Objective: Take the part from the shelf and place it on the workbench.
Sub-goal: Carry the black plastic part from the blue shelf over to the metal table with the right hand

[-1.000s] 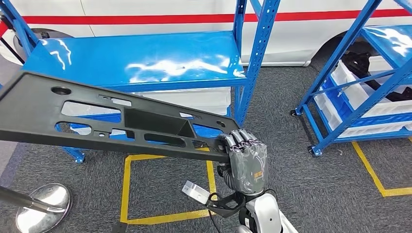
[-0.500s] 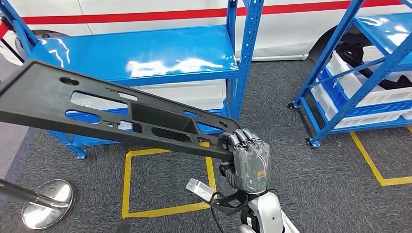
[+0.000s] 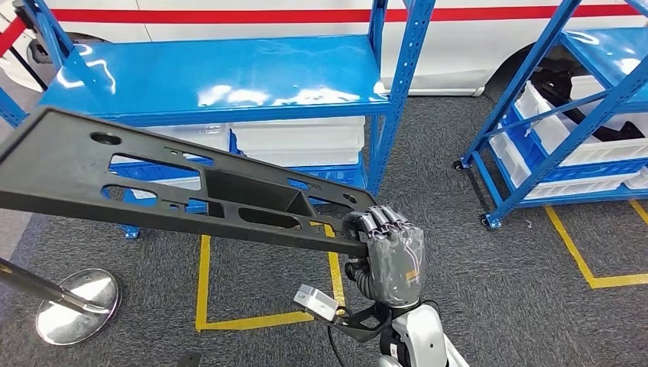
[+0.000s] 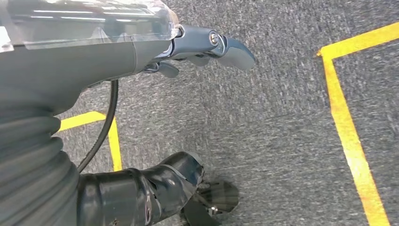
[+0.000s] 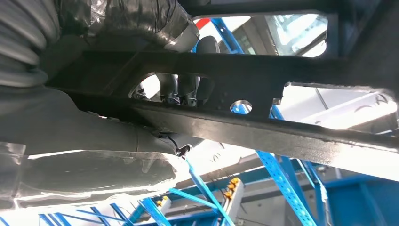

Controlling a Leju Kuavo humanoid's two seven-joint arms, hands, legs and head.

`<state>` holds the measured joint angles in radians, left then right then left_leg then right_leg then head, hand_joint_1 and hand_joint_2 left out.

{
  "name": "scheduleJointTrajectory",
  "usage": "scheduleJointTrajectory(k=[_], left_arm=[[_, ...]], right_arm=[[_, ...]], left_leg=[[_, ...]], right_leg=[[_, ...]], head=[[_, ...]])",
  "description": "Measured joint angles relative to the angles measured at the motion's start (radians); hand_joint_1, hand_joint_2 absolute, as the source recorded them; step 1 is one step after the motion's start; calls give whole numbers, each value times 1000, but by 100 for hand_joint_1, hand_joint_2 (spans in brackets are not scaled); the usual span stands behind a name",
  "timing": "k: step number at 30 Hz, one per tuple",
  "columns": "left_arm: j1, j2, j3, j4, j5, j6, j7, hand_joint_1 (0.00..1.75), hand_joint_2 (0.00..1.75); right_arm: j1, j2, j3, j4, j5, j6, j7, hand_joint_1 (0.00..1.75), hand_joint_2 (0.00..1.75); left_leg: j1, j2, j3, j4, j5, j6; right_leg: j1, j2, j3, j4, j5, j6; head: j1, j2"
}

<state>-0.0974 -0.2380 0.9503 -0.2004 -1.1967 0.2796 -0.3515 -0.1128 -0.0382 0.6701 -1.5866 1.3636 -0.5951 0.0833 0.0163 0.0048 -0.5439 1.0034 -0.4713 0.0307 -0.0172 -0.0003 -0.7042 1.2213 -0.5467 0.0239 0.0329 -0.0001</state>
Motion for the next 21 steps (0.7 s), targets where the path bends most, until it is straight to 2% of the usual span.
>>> scheduleJointTrajectory(k=[1,2,3,4,5,6,7,9,11,13,16,17,18,19,21], left_arm=[[1,0,0,0,0,0,0,0,175],[1,0,0,0,0,0,0,0,175],[2,0,0,0,0,0,-1,0,175],[2,0,0,0,1,0,-1,0,175],[2,-1,0,0,1,0,-1,0,175],[2,-3,0,0,1,0,-2,0,175],[2,-4,0,0,2,0,-2,0,175],[1,-7,0,0,2,1,-2,0,175],[0,-8,0,0,1,2,-2,0,175],[0,-8,0,0,1,2,-3,0,175],[2,-7,0,0,2,3,-3,0,175],[3,-7,0,0,2,3,-3,0,175],[4,-7,0,0,2,3,-3,0,175],[4,-6,0,0,2,3,-3,0,175],[3,-5,0,0,2,3,-3,0,175]], right_arm=[[4,0,-3,0,-4,0,-1,175,175],[9,0,-6,0,-9,-1,-1,175,175],[14,0,-9,0,-13,-2,-1,175,175],[16,-1,-12,-1,-16,-3,-1,175,175],[18,-1,-15,-2,-19,-4,-1,175,175],[19,-1,-18,-4,-20,-5,-2,175,175],[19,-1,-20,-7,-22,-7,-2,175,175],[21,0,-24,-10,-24,-12,-4,175,175],[23,0,-27,-14,-24,-15,-4,175,175],[24,0,-29,-16,-24,-15,-5,175,175],[26,0,-29,-16,-25,-16,-6,175,175],[27,0,-29,-16,-25,-16,-6,175,175],[28,0,-30,-16,-26,-16,-6,175,175],[28,0,-30,-16,-26,-16,-6,175,175],[29,0,-30,-16,-26,-16,-6,175,175]], left_leg=[[-3,1,-6,2,3,2],[-6,1,-11,4,6,4],[-9,1,-15,6,7,4],[-12,1,-17,8,8,4],[-14,1,-18,10,8,4],[-17,2,-20,13,9,2],[-18,2,-22,14,10,0],[-17,5,-27,15,14,-9],[-17,5,-29,15,13,-20],[-17,2,-48,56,-21,-30],[-6,0,-127,236,-112,-46],[-3,0,-143,275,-122,-51],[0,0,-141,277,-111,-54],[3,0,-120,240,-83,-57],[5,0,-49,104,-24,-57]], right_leg=[[1,0,-22,59,-26,1],[1,0,-30,89,-33,-1],[3,0,-18,81,-22,-5],[6,0,14,34,5,-11],[11,0,56,-37,33,-22],[15,-2,95,-104,53,-34],[20,-3,120,-151,65,-44],[27,-4,130,-180,68,-54],[22,-4,130,-193,78,-58],[13,-6,133,-209,89,-64],[11,-8,125,-208,94,-67],[10,-8,123,-205,94,-67],[10,-8,120,-201,93,-66],[8,-7,119,-197,92,-64],[8,-5,117,-188,88,-57]], head=[[0,0],[0,0],[0,0],[0,0],[0,0],[-1,0],[0,0],[-1,0],[0,0],[0,0],[-1,0],[-1,0],[-1,0],[-1,0],[-1,0]])
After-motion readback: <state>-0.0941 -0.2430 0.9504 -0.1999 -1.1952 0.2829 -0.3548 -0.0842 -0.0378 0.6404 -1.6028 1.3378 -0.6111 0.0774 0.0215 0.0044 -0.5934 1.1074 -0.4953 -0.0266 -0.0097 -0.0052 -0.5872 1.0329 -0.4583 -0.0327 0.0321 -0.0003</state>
